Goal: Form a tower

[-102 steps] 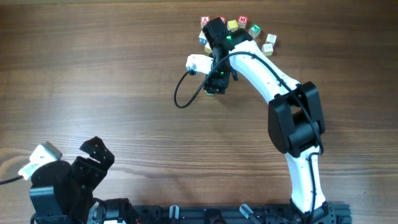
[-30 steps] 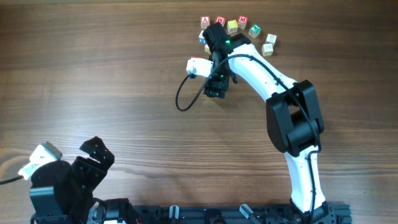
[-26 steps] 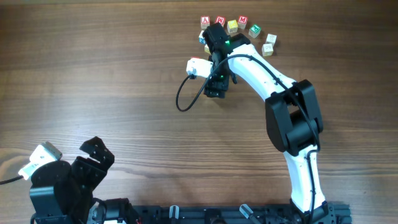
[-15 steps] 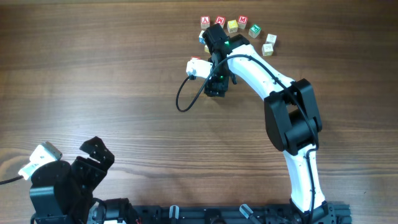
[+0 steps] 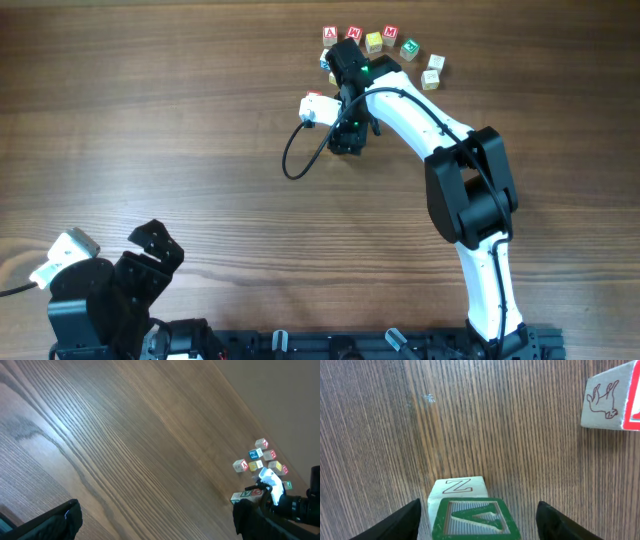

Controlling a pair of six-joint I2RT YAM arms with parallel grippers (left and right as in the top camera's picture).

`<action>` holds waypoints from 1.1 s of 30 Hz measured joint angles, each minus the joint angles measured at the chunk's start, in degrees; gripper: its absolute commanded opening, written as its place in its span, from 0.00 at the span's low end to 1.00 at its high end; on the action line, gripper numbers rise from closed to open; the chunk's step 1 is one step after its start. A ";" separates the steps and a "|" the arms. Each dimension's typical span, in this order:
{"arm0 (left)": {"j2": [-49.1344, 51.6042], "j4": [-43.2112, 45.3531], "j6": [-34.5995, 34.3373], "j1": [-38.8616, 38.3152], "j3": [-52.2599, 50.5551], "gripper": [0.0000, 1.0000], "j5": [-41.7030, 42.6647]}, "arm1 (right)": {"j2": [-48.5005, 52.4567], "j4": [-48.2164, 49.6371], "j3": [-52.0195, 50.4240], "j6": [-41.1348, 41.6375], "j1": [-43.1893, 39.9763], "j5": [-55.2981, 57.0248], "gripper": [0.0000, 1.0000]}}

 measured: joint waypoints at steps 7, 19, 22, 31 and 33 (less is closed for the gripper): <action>0.00 0.00 0.00 0.00 0.00 1.00 0.00 | 0.00 -1.22 0.00 0.02 0.00 -0.02 0.82; 0.00 0.00 0.00 0.00 0.00 1.00 0.00 | 0.00 -4.09 1.40 0.02 0.00 -0.44 0.84; 0.00 0.00 0.00 0.00 0.00 1.00 0.00 | 0.00 -4.37 3.15 0.02 0.00 -0.44 0.87; 0.00 0.00 0.00 0.00 0.00 1.00 0.00 | 0.00 -3.56 3.28 0.02 0.13 -0.46 0.82; 0.00 0.00 0.00 0.00 0.00 1.00 0.00 | 0.00 -3.39 3.28 0.02 0.46 -0.44 0.81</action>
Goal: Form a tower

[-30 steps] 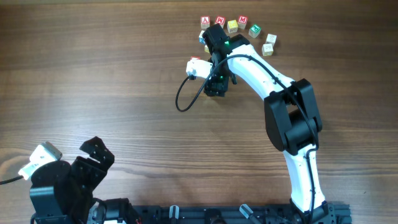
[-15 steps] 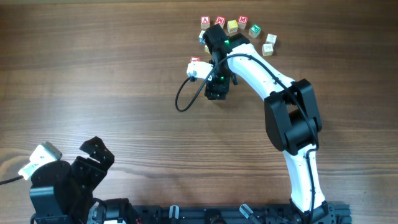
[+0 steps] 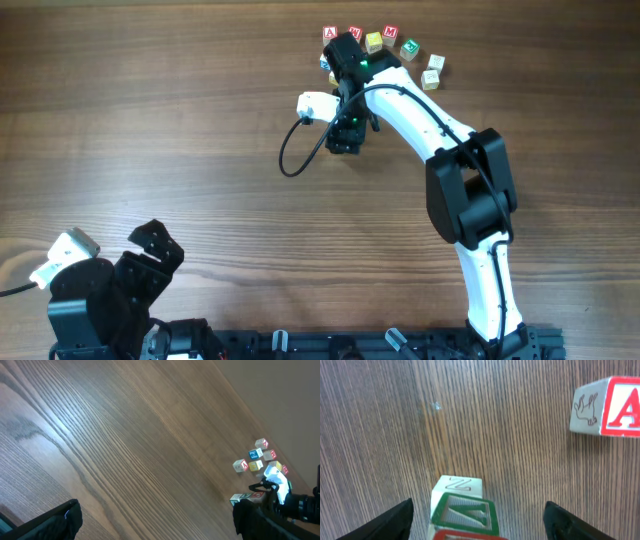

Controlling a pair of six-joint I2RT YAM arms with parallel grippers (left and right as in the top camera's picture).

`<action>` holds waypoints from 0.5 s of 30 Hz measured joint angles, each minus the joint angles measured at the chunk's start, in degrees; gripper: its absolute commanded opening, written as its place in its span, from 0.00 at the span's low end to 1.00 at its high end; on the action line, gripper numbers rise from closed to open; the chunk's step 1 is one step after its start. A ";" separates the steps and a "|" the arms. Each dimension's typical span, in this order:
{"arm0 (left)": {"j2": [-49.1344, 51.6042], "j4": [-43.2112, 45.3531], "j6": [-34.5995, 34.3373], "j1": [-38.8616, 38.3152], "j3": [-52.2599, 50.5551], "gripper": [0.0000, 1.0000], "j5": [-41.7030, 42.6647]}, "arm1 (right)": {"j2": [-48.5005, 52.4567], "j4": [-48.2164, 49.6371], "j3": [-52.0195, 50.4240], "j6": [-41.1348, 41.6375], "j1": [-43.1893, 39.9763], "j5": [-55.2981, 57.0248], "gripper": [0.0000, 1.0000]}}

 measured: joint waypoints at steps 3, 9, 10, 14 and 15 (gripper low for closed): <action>0.00 0.00 0.00 0.00 0.00 1.00 0.00 | 0.00 -0.02 0.00 0.00 0.66 0.02 0.81; 0.00 0.00 0.00 0.00 0.00 1.00 0.00 | 0.00 -0.15 0.00 0.61 0.79 0.70 0.75; 0.00 0.00 0.00 0.00 0.00 1.00 0.00 | 0.00 -0.33 0.00 0.85 0.79 0.92 0.73; 0.00 0.00 0.00 0.00 0.00 1.00 0.00 | 0.00 -0.85 0.00 1.53 0.79 1.38 0.52; 0.00 0.00 0.00 0.00 0.00 1.00 0.02 | 0.00 -1.01 0.00 1.62 0.79 1.55 0.52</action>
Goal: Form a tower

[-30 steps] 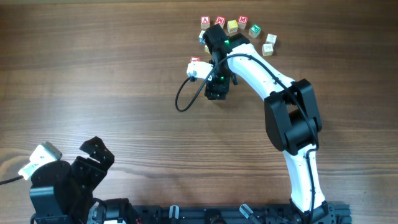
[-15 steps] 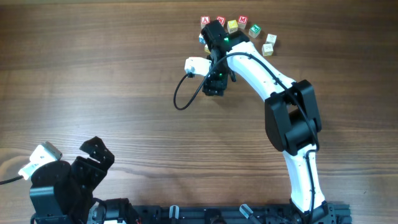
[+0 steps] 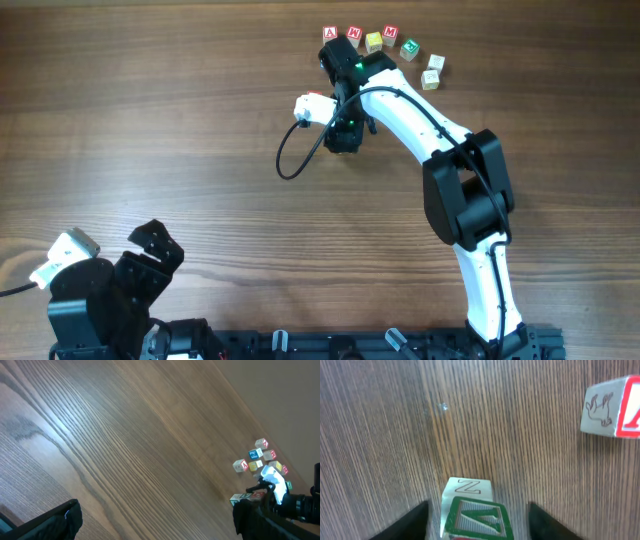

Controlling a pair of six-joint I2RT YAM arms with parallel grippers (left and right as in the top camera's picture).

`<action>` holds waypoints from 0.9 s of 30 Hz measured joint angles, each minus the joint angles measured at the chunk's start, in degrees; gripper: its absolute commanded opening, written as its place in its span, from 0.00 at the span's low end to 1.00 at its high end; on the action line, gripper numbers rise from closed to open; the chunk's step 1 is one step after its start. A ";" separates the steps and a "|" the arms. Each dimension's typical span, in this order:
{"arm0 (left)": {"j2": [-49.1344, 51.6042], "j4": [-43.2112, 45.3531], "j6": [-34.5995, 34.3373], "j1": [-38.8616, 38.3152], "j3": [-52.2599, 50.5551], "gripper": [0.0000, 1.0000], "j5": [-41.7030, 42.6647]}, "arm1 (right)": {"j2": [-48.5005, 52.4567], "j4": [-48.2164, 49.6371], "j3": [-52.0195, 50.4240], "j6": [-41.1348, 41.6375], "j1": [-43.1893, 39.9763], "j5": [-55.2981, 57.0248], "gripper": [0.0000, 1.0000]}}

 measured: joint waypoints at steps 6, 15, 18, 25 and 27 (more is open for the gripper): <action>0.00 0.00 0.00 0.00 0.00 1.00 -0.02 | 0.00 -0.15 0.00 0.85 0.00 0.02 0.40; 0.00 0.00 0.00 0.00 0.00 1.00 -0.02 | 0.00 -0.37 0.00 1.40 0.00 0.02 0.44; 0.00 0.00 0.00 0.00 0.00 1.00 -0.02 | 0.00 -0.44 0.00 1.57 0.00 0.02 0.36; 0.00 0.00 0.00 0.00 0.00 1.00 -0.02 | 0.00 -1.07 0.00 1.42 0.00 -0.02 0.27; 0.00 0.00 0.00 0.00 0.00 1.00 -0.02 | 0.00 -1.07 0.02 1.42 0.00 -0.04 0.25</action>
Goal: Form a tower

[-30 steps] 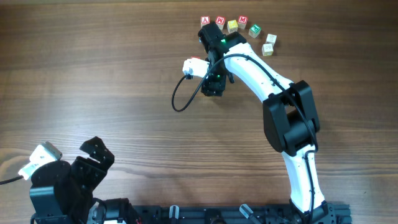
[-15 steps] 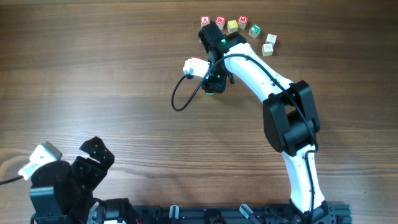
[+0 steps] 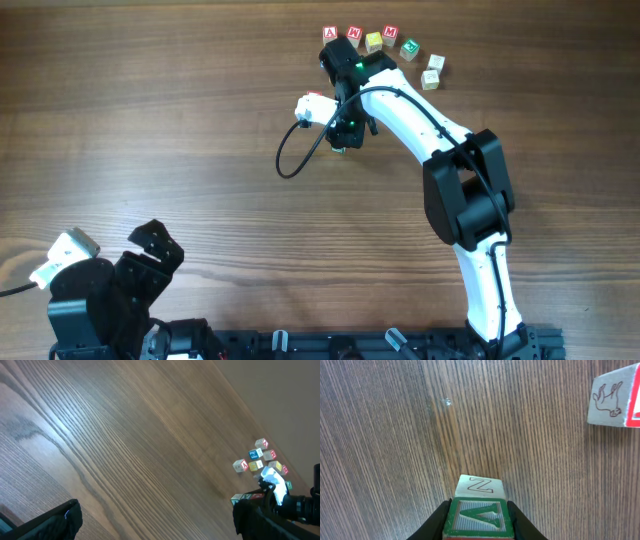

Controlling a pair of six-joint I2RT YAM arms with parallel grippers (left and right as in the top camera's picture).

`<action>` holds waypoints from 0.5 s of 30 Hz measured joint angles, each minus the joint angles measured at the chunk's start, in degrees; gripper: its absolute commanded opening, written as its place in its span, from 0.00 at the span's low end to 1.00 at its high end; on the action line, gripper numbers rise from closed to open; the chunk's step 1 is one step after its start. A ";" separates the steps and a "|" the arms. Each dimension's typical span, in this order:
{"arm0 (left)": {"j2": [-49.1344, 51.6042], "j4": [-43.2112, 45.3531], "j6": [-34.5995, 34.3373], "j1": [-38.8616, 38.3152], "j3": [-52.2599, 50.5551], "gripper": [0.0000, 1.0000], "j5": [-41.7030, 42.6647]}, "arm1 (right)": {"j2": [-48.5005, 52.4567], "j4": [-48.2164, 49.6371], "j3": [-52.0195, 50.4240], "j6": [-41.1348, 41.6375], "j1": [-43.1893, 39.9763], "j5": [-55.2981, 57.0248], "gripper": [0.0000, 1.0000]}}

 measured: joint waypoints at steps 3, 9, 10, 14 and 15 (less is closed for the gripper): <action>0.00 0.00 0.00 0.00 0.00 1.00 0.00 | 0.00 0.00 0.00 0.00 0.00 0.00 0.55; 0.00 0.00 0.00 0.00 0.00 1.00 0.00 | 0.09 0.90 0.00 0.26 0.00 0.00 0.70; 0.00 0.00 0.00 0.00 0.00 1.00 0.00 | 0.09 1.01 0.00 0.46 0.00 0.00 0.71; 0.00 0.00 0.00 0.00 0.00 1.00 0.00 | 0.09 2.03 0.00 1.75 0.00 -0.26 0.94; 0.00 0.00 0.00 0.00 0.00 1.00 0.00 | 0.09 2.01 0.17 3.04 0.00 -1.25 1.00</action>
